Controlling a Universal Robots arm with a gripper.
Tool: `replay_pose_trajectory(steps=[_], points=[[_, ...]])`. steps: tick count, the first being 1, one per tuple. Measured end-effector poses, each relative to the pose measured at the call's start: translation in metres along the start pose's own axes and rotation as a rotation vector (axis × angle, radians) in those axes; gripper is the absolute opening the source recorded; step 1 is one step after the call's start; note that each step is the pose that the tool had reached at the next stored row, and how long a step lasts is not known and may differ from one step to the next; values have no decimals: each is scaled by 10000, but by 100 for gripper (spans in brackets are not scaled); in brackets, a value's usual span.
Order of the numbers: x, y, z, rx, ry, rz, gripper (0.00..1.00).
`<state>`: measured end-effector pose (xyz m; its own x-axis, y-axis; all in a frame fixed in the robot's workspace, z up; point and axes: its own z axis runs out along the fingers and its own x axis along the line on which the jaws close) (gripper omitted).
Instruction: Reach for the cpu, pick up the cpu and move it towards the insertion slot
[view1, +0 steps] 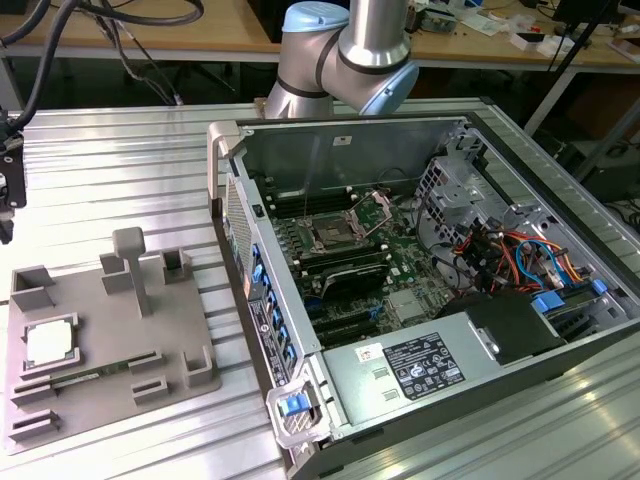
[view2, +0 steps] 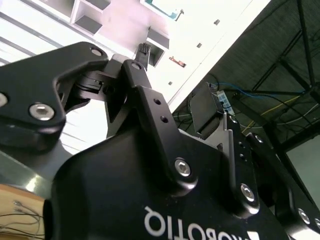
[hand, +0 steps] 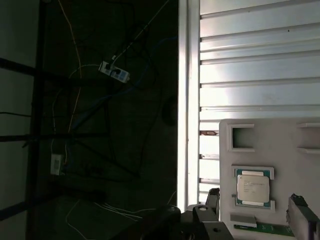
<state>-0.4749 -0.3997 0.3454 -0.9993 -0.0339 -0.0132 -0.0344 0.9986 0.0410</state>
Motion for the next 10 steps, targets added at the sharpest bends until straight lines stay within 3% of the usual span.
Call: replay_pose_trajectory(steps=[4,10], points=[[0,-15,50,61,31,-76,60],[0,-16,53,79,27,-95,60]])
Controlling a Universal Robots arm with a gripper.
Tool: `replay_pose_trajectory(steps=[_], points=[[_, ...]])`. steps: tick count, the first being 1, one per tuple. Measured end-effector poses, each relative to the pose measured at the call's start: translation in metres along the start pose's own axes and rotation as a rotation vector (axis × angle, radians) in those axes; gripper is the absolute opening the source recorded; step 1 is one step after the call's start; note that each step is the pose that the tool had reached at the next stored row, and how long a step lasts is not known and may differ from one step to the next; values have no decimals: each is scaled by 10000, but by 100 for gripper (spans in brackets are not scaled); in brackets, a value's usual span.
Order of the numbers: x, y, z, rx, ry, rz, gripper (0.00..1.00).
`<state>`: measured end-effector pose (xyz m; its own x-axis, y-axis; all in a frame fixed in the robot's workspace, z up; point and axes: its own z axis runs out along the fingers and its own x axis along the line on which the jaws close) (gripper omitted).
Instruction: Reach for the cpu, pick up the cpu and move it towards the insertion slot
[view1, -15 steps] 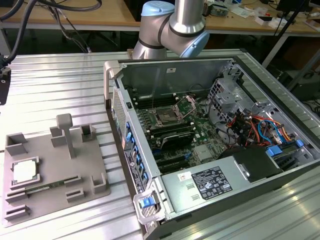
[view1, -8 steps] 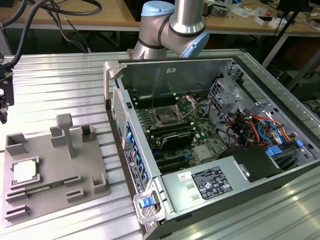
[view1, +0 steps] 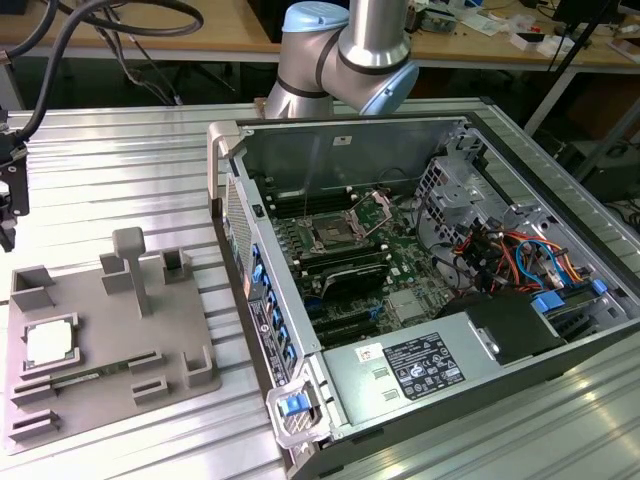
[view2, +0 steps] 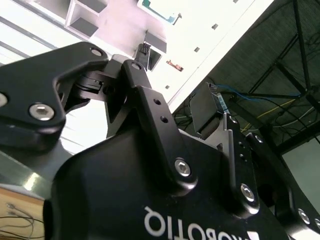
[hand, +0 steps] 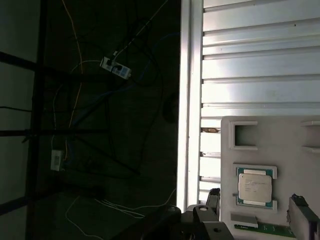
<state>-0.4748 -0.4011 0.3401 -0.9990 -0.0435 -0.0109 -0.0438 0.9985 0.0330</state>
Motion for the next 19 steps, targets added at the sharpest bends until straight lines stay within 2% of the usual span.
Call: replay_pose_trajectory(steps=[6,11,13,19], points=[[0,-1,27,18,-1,0,60],[-15,-4,93,-31,-1,0,60],[-15,-3,96,-62,1,2,60],[-16,-5,98,-52,0,0,60]])
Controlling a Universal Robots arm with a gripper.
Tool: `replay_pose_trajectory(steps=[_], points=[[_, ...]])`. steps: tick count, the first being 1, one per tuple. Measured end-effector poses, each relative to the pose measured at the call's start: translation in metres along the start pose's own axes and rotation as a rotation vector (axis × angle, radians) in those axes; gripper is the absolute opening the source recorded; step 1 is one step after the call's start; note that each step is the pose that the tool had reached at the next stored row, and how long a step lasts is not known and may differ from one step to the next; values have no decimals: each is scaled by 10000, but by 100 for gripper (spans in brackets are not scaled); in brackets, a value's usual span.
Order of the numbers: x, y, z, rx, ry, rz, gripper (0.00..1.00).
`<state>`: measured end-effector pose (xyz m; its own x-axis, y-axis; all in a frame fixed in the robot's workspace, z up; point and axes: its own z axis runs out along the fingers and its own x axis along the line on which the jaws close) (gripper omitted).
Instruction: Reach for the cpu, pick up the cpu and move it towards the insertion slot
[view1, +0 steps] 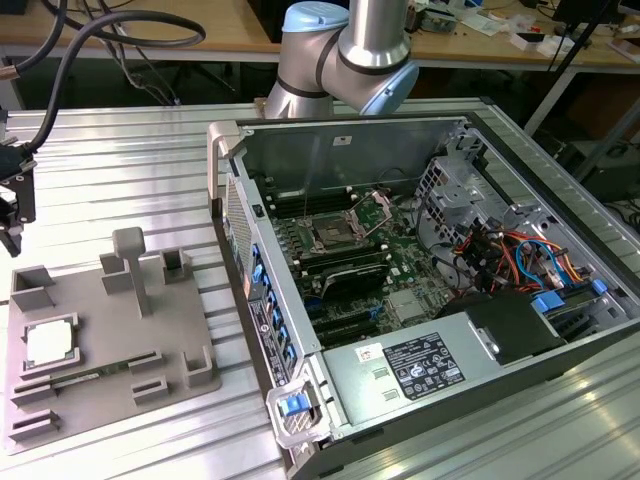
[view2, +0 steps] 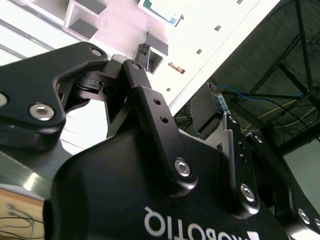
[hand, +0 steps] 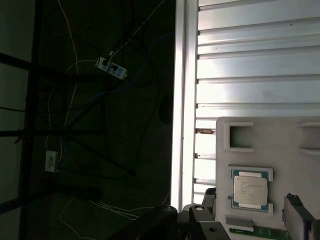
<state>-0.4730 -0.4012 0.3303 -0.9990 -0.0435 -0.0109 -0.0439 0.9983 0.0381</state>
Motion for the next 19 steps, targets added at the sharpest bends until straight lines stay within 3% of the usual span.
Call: replay_pose_trajectory(steps=[19], points=[[-30,-3,33,5,0,1,60]])
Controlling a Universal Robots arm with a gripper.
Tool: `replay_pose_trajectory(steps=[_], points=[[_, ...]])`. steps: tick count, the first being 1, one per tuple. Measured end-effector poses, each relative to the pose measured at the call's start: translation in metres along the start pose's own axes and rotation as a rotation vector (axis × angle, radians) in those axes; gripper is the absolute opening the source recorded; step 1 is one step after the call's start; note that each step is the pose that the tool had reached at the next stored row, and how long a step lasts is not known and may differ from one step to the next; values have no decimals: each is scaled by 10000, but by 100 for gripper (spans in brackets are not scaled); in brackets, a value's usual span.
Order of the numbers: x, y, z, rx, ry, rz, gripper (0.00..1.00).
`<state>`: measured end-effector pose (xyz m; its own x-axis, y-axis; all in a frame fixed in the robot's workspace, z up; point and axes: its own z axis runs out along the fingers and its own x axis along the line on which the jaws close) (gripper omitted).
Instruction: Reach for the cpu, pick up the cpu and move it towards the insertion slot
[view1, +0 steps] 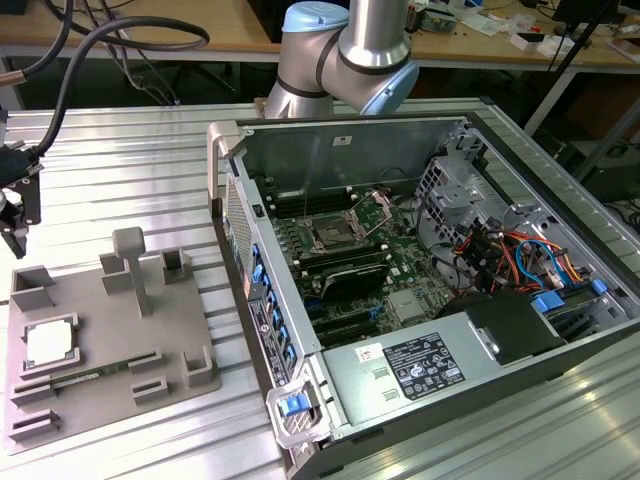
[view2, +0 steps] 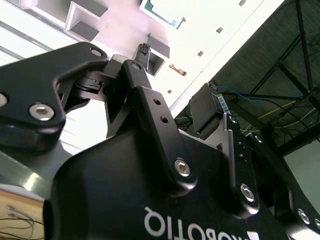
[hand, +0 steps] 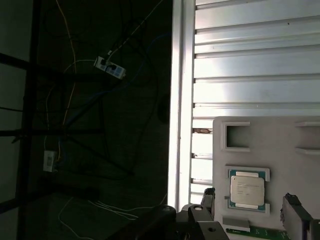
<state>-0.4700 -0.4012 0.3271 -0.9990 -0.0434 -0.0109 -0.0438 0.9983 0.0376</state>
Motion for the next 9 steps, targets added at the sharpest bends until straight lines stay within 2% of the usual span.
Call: replay_pose_trajectory(steps=[9], points=[[-18,-5,7,-13,0,1,60]])
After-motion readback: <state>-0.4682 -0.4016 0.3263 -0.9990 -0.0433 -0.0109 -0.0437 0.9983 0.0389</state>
